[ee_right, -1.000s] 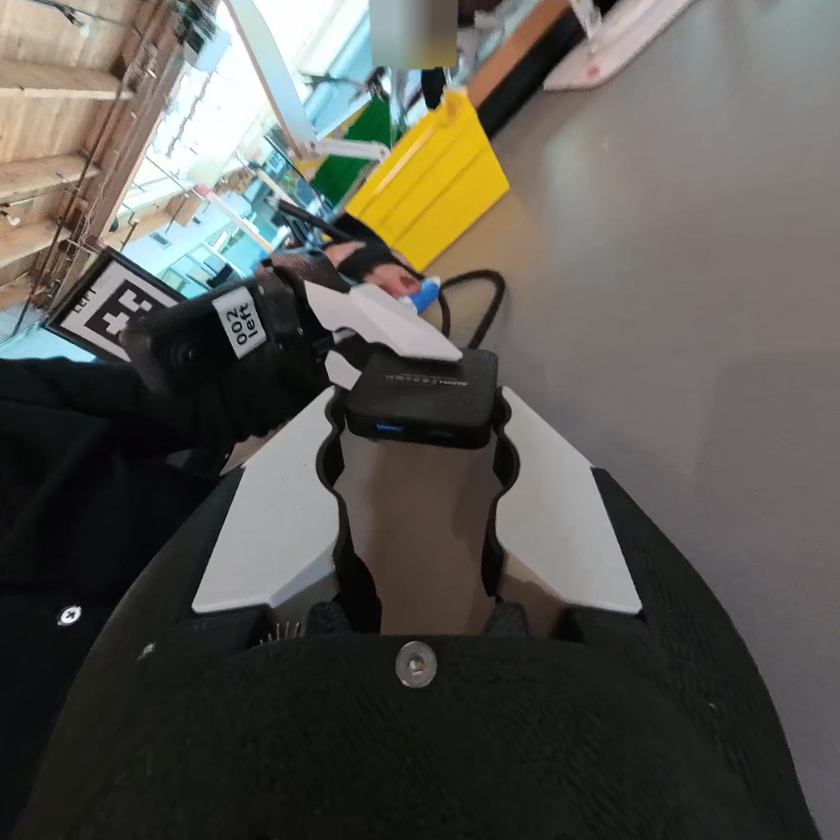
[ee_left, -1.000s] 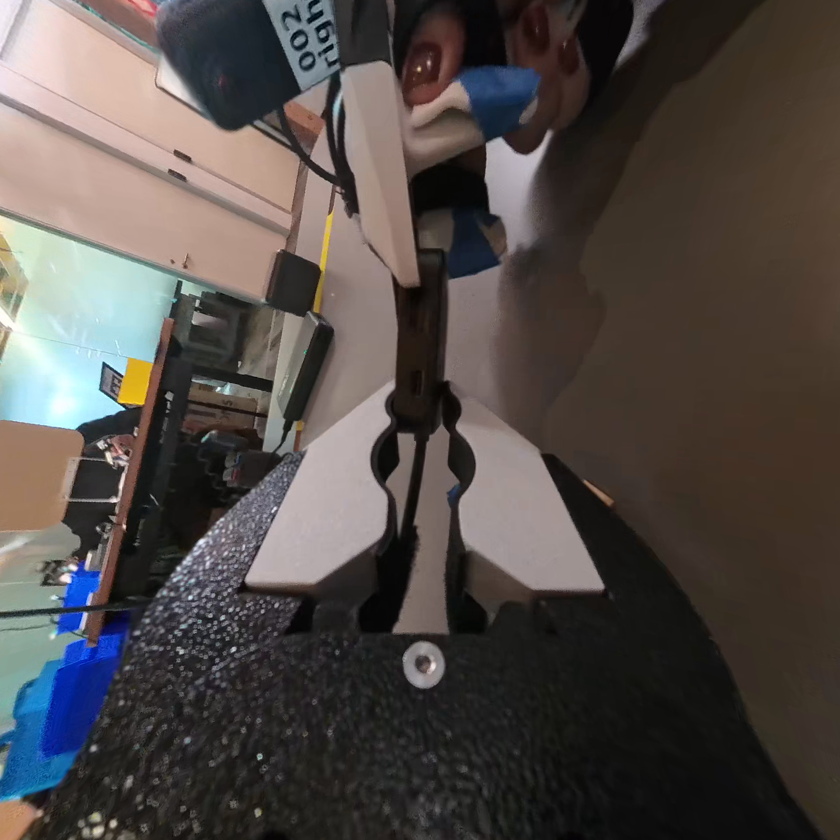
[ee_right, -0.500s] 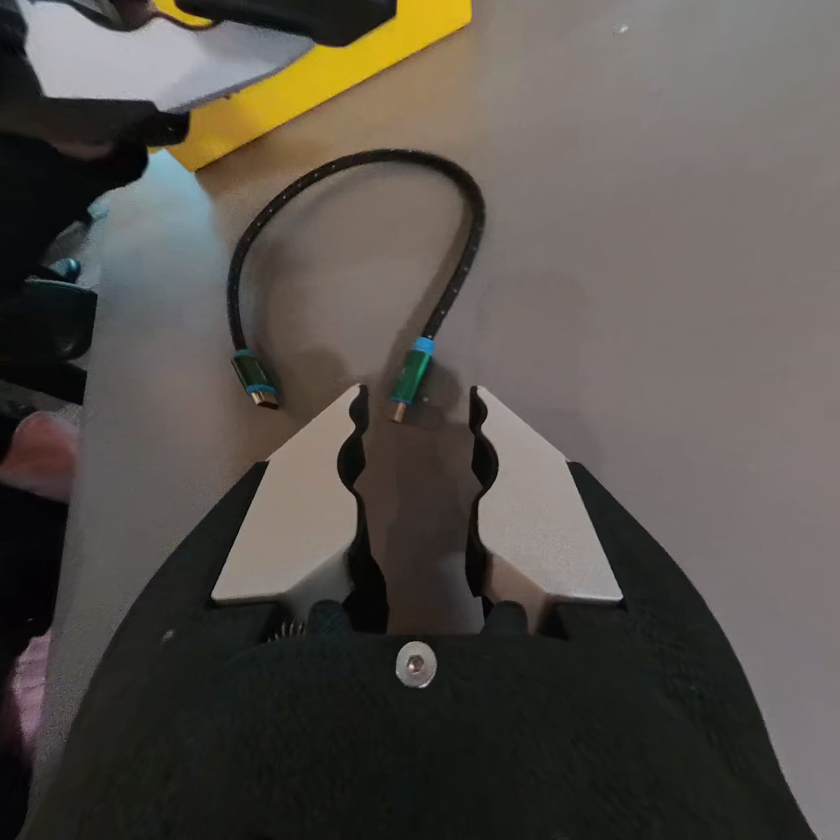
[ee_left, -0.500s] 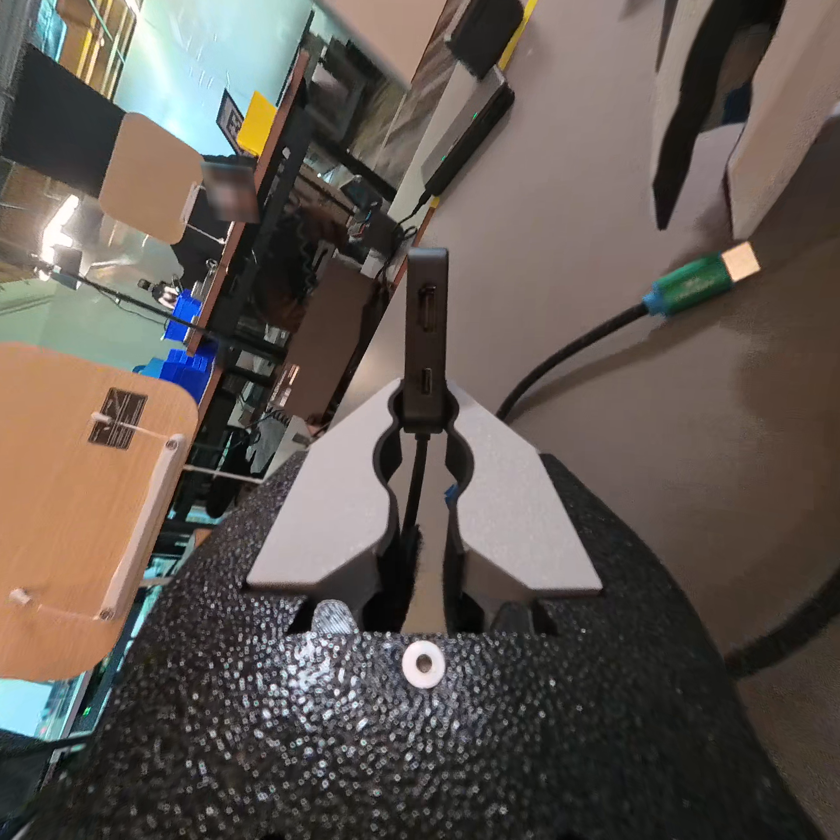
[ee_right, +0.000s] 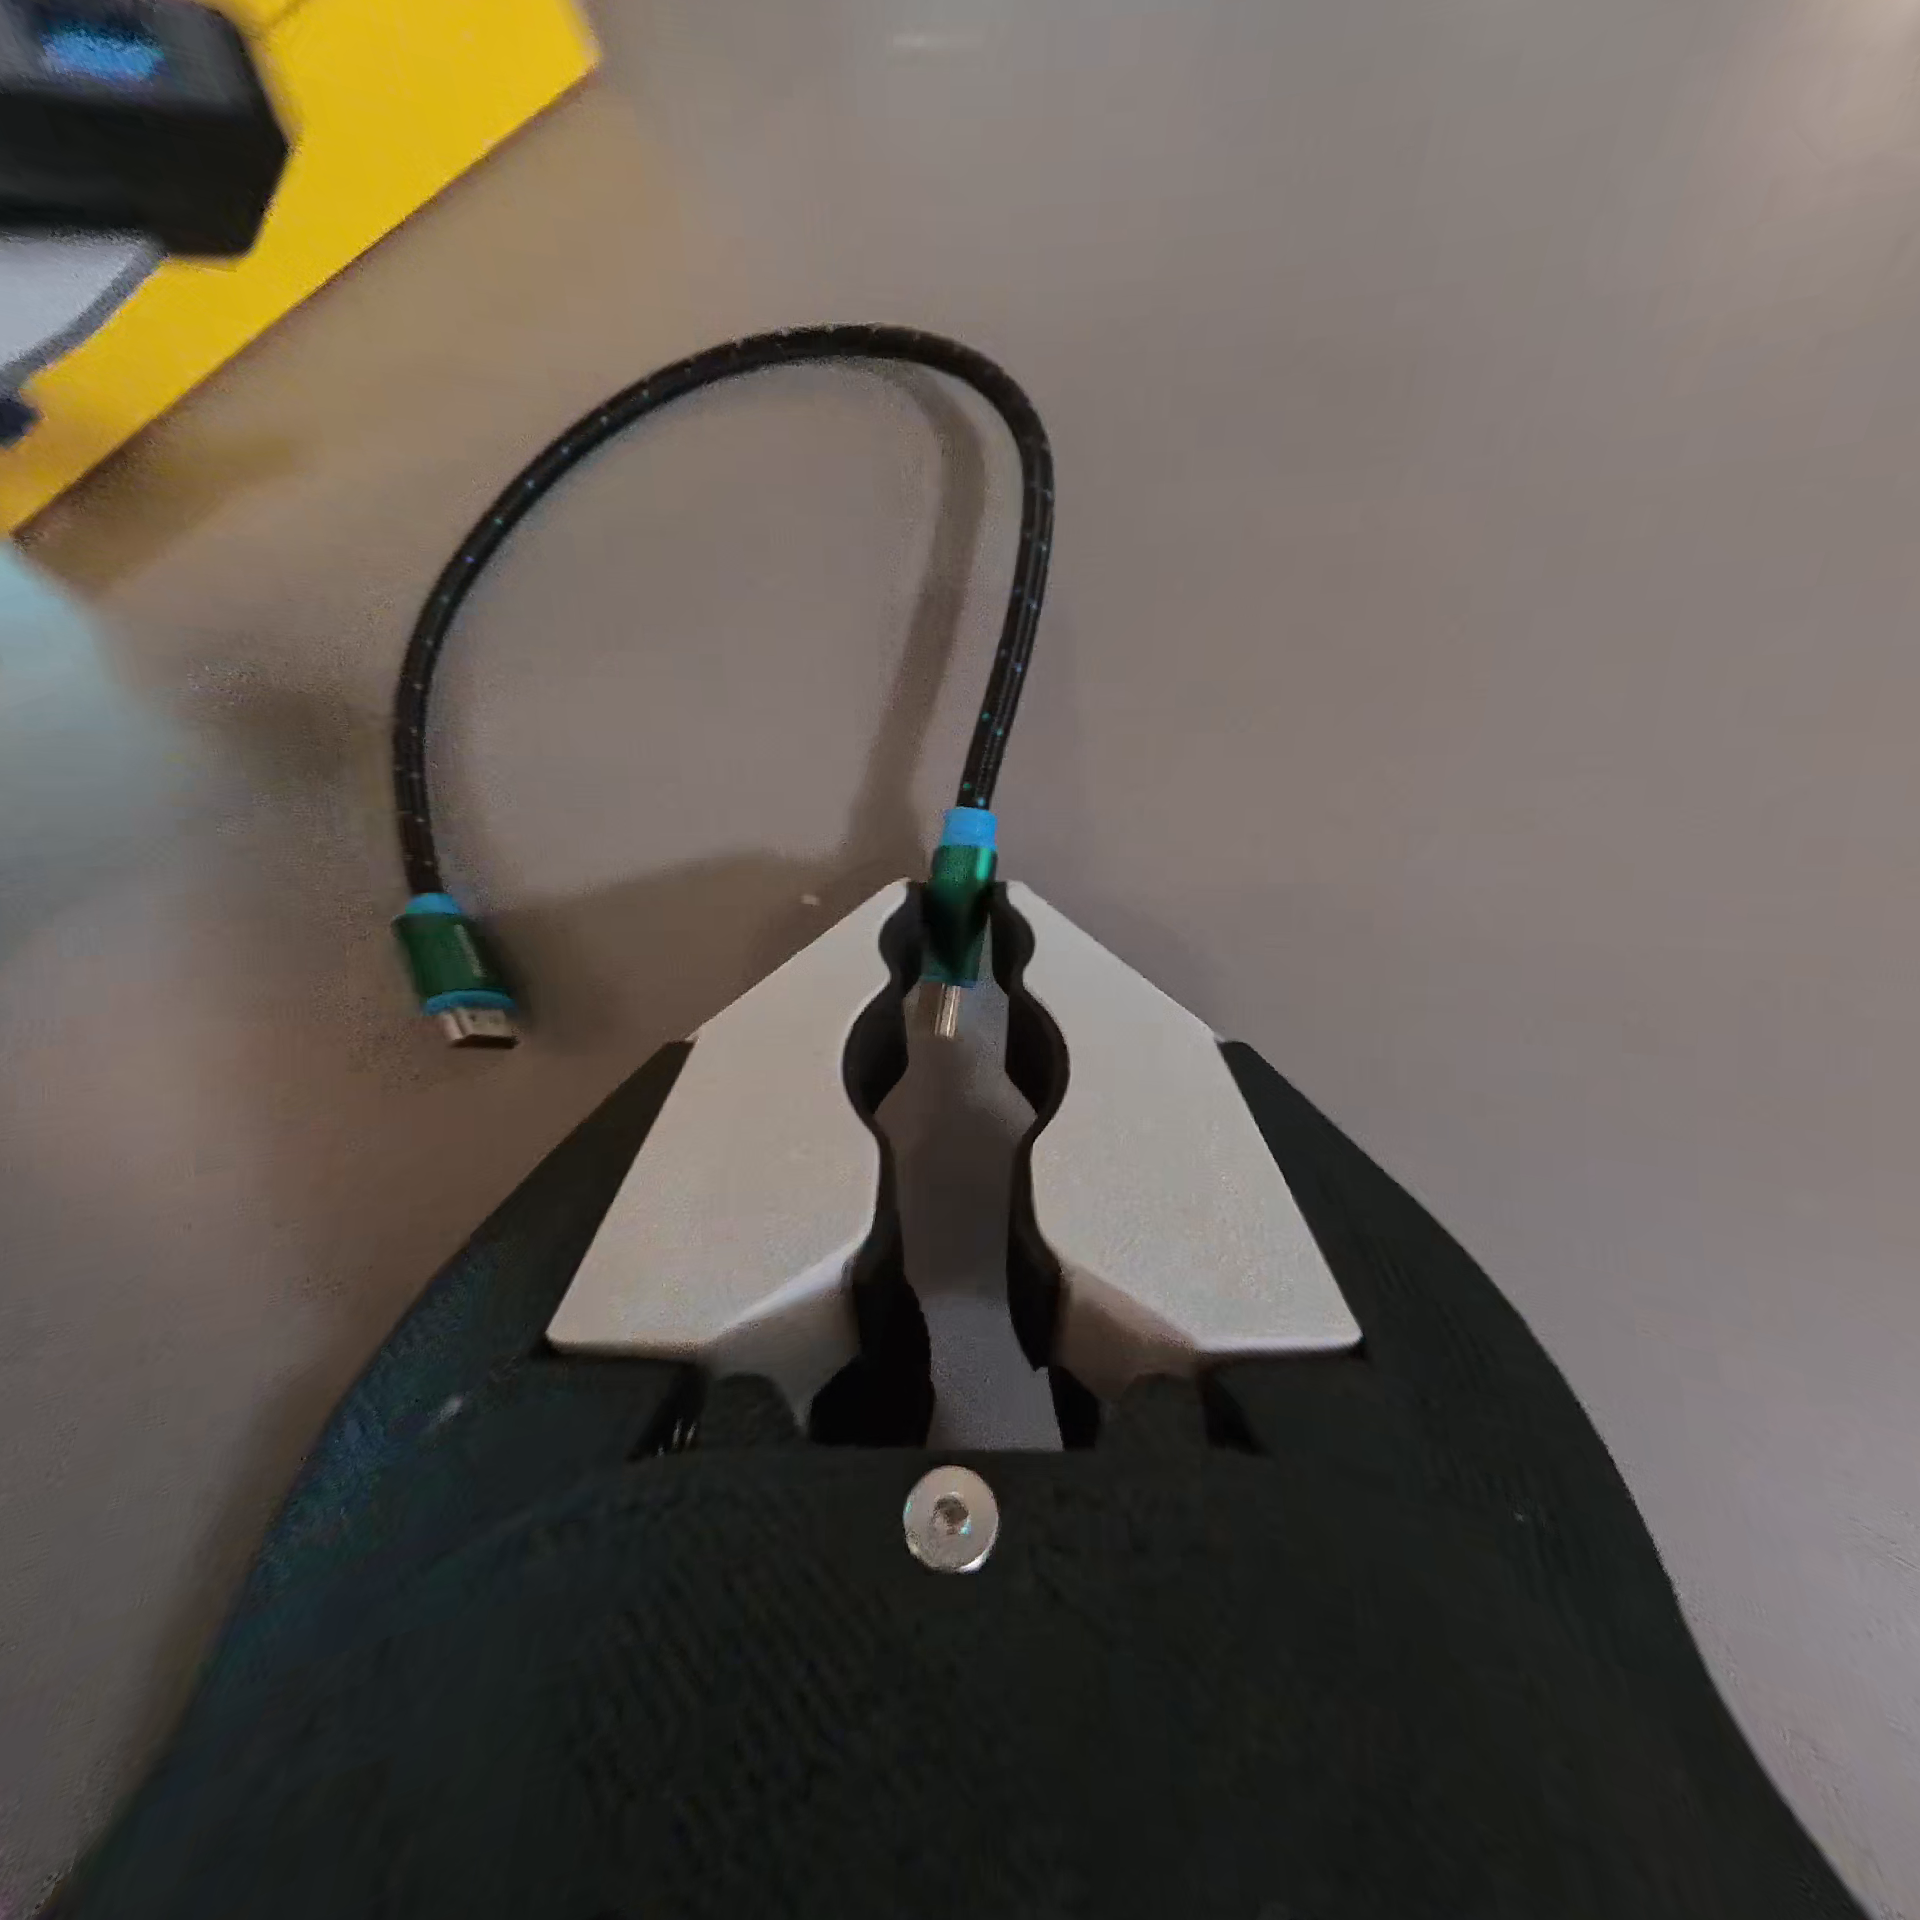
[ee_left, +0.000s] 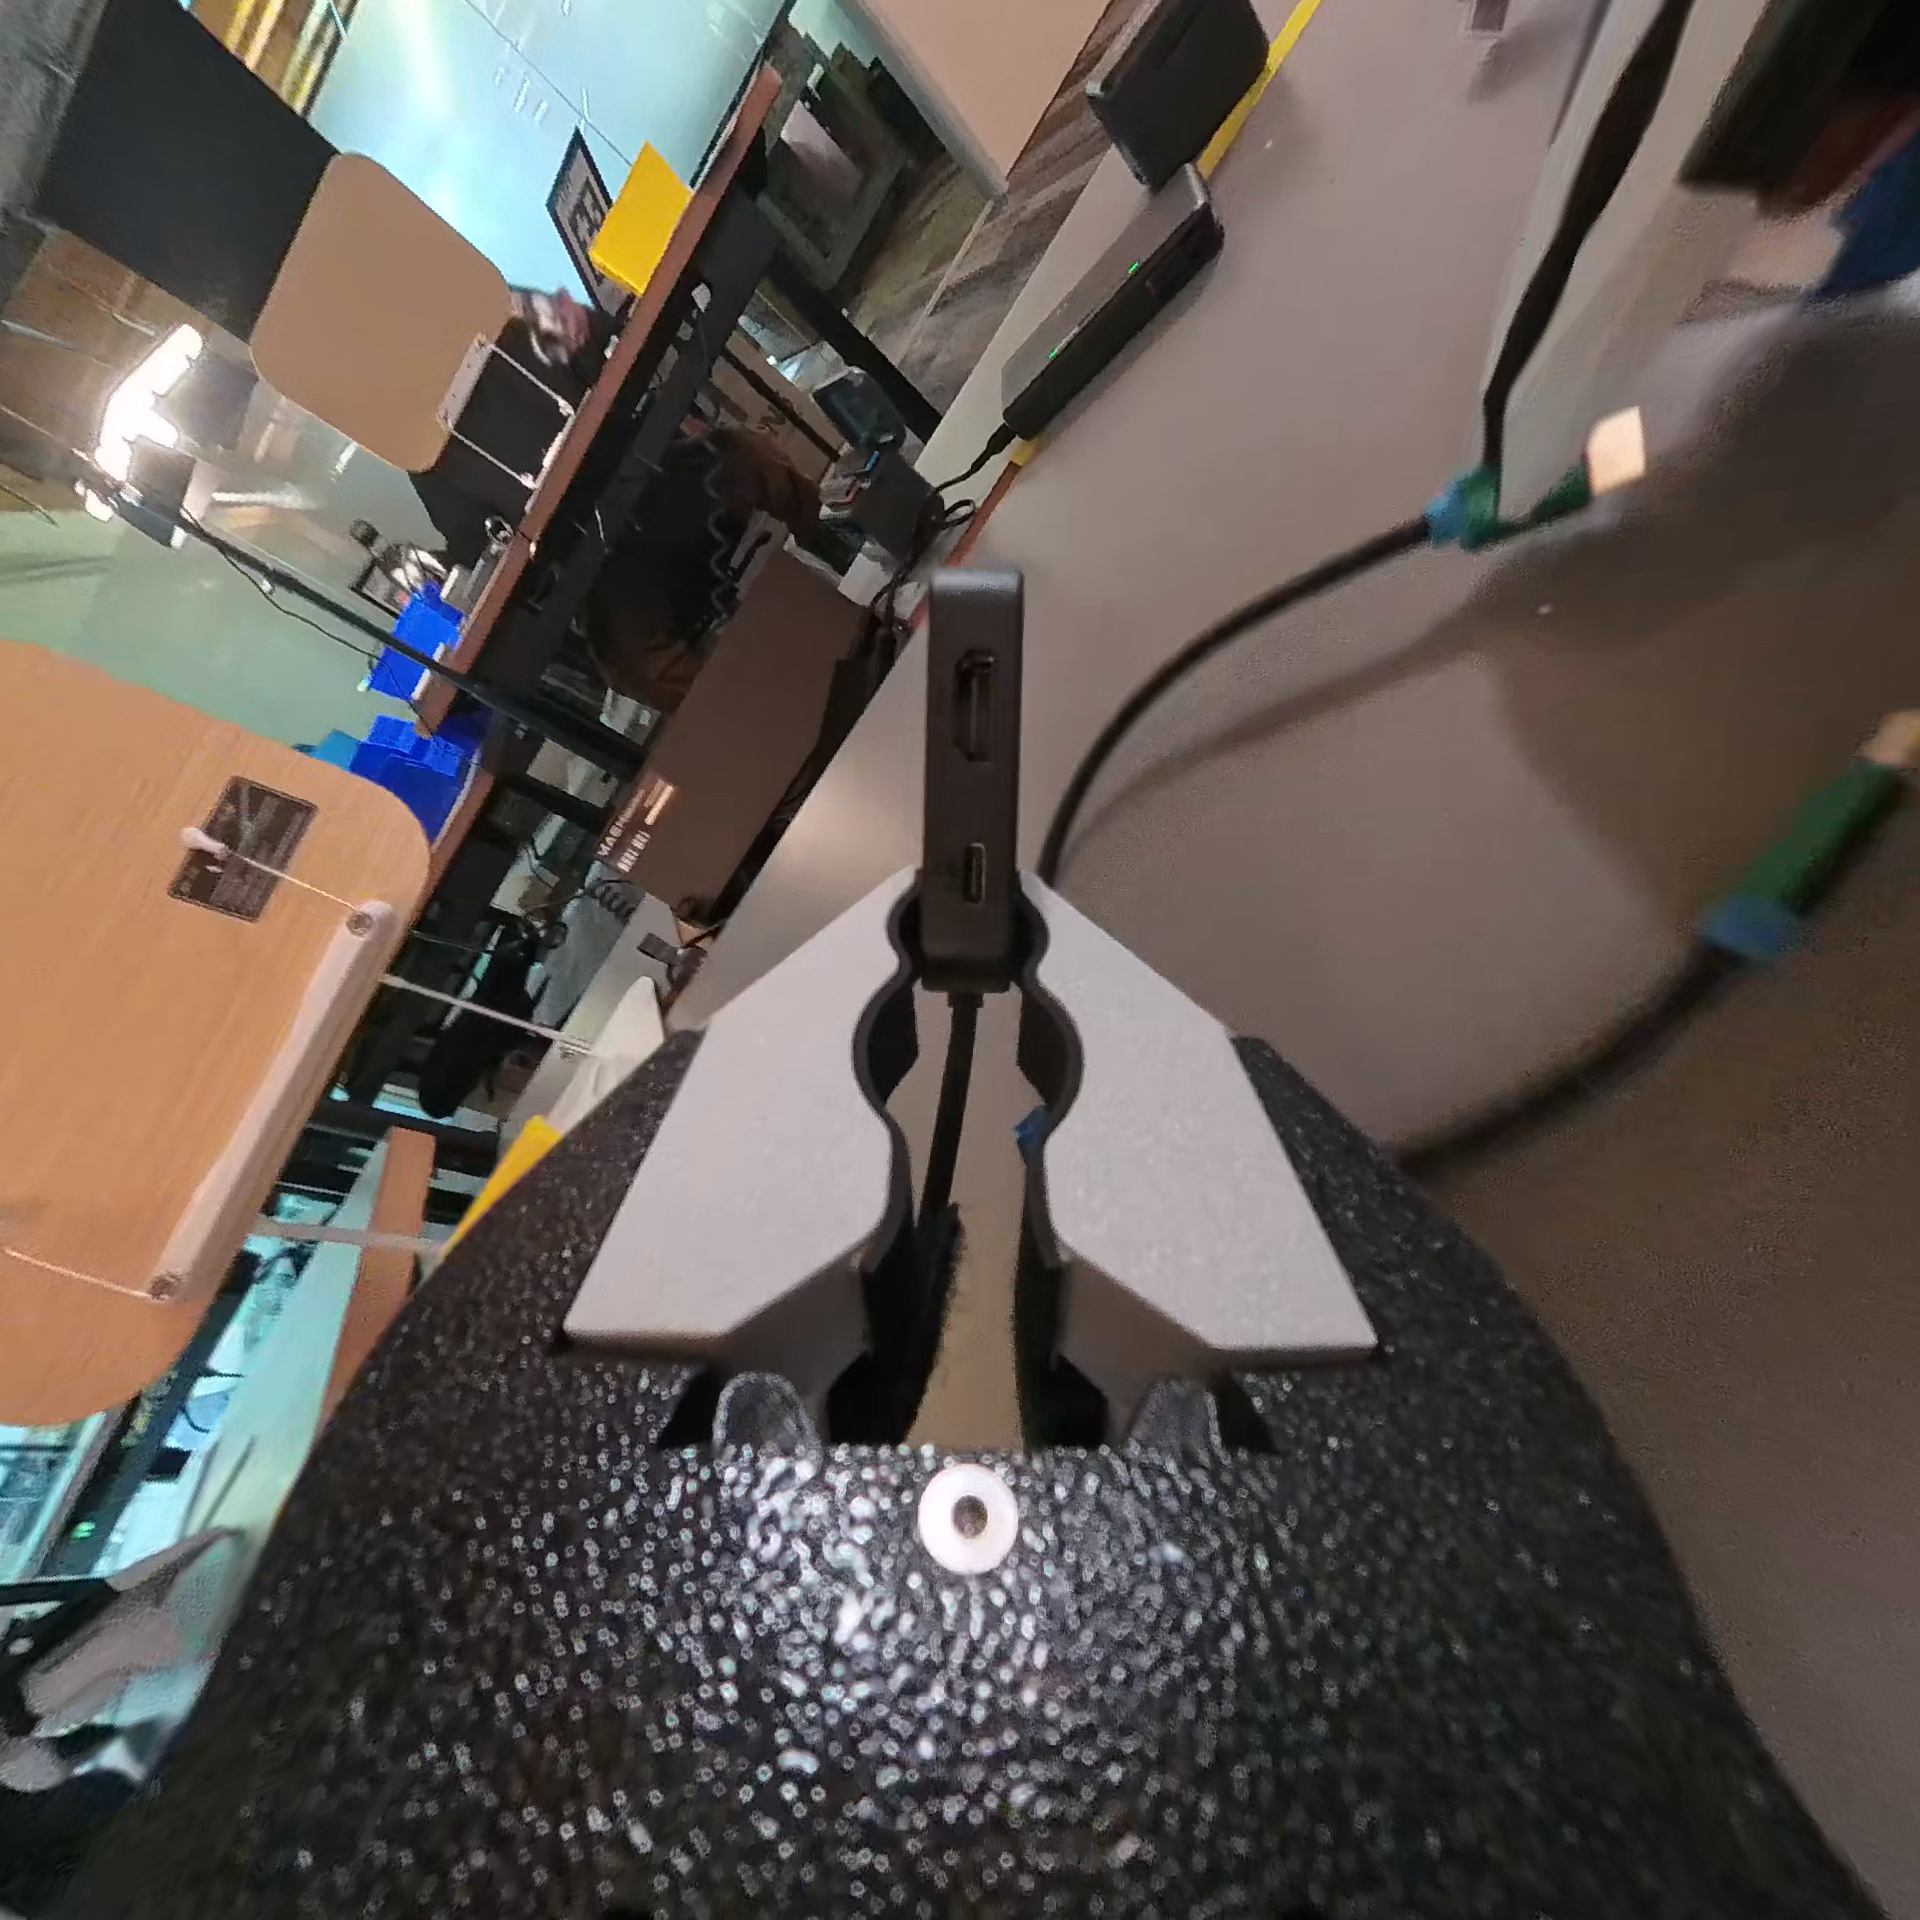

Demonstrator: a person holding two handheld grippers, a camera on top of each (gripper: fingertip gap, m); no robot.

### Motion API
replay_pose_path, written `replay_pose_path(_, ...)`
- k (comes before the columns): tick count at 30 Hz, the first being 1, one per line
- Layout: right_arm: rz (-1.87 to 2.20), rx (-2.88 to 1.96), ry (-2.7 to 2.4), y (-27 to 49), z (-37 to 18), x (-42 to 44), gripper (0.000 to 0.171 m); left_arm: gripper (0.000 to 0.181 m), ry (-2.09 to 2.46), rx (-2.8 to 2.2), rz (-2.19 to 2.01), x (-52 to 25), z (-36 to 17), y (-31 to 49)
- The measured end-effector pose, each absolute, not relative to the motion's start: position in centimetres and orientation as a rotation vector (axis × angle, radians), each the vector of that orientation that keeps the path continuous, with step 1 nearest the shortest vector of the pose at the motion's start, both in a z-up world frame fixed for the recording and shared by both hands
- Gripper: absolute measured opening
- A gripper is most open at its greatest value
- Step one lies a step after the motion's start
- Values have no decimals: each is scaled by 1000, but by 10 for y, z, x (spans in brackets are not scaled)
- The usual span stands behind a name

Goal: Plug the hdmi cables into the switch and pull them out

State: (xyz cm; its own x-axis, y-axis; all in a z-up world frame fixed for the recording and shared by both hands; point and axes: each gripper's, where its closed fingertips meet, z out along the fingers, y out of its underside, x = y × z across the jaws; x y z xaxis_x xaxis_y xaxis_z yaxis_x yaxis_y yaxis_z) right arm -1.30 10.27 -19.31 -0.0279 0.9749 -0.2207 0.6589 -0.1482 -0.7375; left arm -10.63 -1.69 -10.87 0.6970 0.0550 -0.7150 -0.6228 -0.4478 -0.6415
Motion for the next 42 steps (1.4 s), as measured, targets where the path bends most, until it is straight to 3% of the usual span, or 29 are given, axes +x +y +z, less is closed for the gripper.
replay_pose_path(7, 885, -2019, -1310, 159, -188, 73, 13, 12, 478, -1907, 854, -94, -126, -9)
replay_pose_path(11, 1249, -1900, -1614, 81, -184, 95, 29, 12, 481, -1887, 785, -81, -131, -2)
replay_pose_path(13, 1396, -1664, -1823, 45, -173, 106, 45, 12, 519, -1879, 774, -74, -135, 1)
replay_pose_path(15, 1320, -1457, -1924, 43, -169, 111, 54, 12, 563, -1867, 756, -64, -140, 3)
replay_pose_path(19, 1113, -1170, -2127, 54, -176, 109, 56, 12, 676, -1846, 674, -42, -151, 4)
replay_pose_path(24, 972, -972, -2380, 50, -199, 97, 46, 12, 760, -1867, 528, -23, -158, -1)
replay_pose_path(27, 973, -996, -2428, 47, -204, 91, 14, 12, 731, -1897, 488, -26, -158, -3)
replay_pose_path(28, 964, -1023, -2428, 47, -205, 89, 12, 12, 717, -1915, 479, -28, -158, -4)
replay_pose_path(37, 743, -1476, -2061, 58, -198, 59, 8, 12, 580, -2086, 430, -42, -167, -5)
replay_pose_path(38, 735, -1486, -2060, 55, -198, 58, 11, 12, 570, -2091, 422, -42, -167, -5)
replay_pose_path(41, 858, -1270, -1982, 38, -165, 41, 52, 12, 595, -2105, 396, -38, -169, -6)
replay_pose_path(42, 926, -1169, -1956, 27, -150, 36, 56, 12, 614, -2108, 395, -36, -169, -6)
